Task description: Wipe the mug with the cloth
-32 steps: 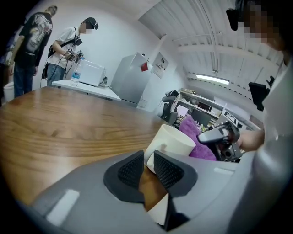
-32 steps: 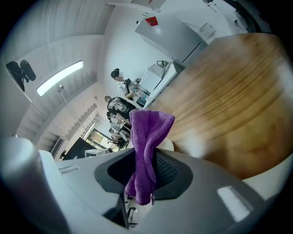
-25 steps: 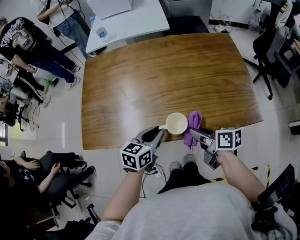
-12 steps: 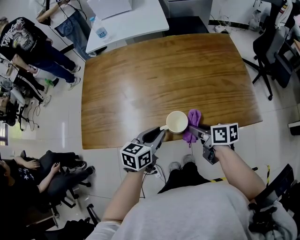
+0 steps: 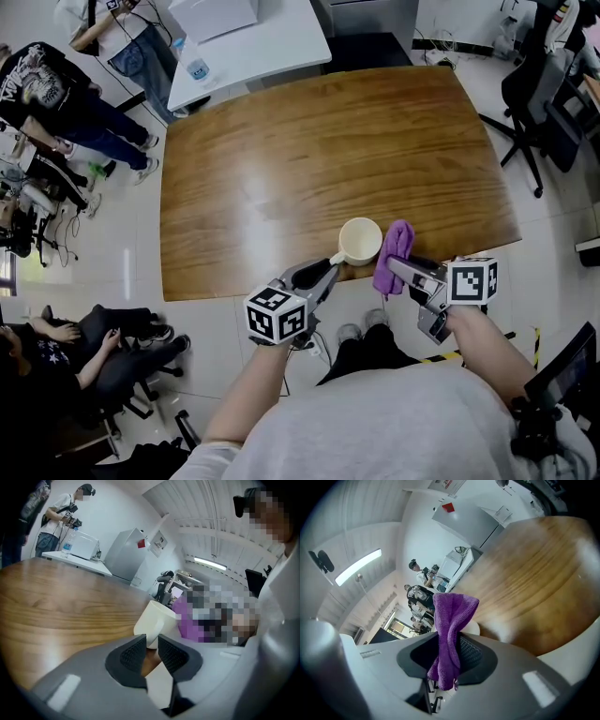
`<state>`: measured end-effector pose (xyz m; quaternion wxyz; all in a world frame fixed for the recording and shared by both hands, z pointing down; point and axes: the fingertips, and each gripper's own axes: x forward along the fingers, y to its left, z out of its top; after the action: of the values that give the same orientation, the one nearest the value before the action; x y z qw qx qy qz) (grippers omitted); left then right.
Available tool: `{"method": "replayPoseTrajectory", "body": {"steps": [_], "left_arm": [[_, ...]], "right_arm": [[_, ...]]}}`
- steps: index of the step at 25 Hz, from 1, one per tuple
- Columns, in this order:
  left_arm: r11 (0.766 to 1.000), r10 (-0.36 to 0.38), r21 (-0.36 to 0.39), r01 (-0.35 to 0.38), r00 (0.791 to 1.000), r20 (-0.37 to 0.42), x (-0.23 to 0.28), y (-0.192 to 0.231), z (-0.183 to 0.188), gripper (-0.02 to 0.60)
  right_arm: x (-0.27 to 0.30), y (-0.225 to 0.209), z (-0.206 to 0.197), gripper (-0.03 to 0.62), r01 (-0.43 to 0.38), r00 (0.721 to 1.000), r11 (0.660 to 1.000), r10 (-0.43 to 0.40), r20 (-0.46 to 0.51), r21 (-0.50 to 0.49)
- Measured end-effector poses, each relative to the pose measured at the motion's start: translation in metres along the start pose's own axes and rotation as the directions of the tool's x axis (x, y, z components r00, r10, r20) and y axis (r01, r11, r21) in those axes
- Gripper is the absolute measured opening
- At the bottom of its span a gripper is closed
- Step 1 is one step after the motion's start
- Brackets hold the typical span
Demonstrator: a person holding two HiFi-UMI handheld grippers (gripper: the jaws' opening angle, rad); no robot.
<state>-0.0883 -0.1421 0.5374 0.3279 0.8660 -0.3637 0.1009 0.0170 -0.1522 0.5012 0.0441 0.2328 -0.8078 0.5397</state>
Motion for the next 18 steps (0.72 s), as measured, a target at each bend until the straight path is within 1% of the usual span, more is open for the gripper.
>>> {"method": "replayPoseTrajectory", "body": {"steps": [6, 14, 18], "left_arm": [[0.999, -0.032, 0.011, 0.033, 0.999, -0.029, 0.010, -0.013, -0.003, 0.063], [0.998, -0.055, 0.022, 0.056, 0.997, -0.052, 0.017, -0.021, -0.007, 0.061], [0.998, -0.058, 0.025, 0.060, 0.997, -0.055, 0.019, -0.023, -0.009, 0.063]], "right_arm": [[0.001, -0.004, 0.004, 0.110, -0.010, 0.999, 1.000, 0.009, 0.041, 0.018], [0.011, -0.058, -0.013, 0.110, 0.088, 0.996, 0.993, -0.088, 0.002, 0.084], [0.014, -0.070, -0.016, 0.109, 0.105, 0.994, 0.990, -0.105, -0.005, 0.093]]}}
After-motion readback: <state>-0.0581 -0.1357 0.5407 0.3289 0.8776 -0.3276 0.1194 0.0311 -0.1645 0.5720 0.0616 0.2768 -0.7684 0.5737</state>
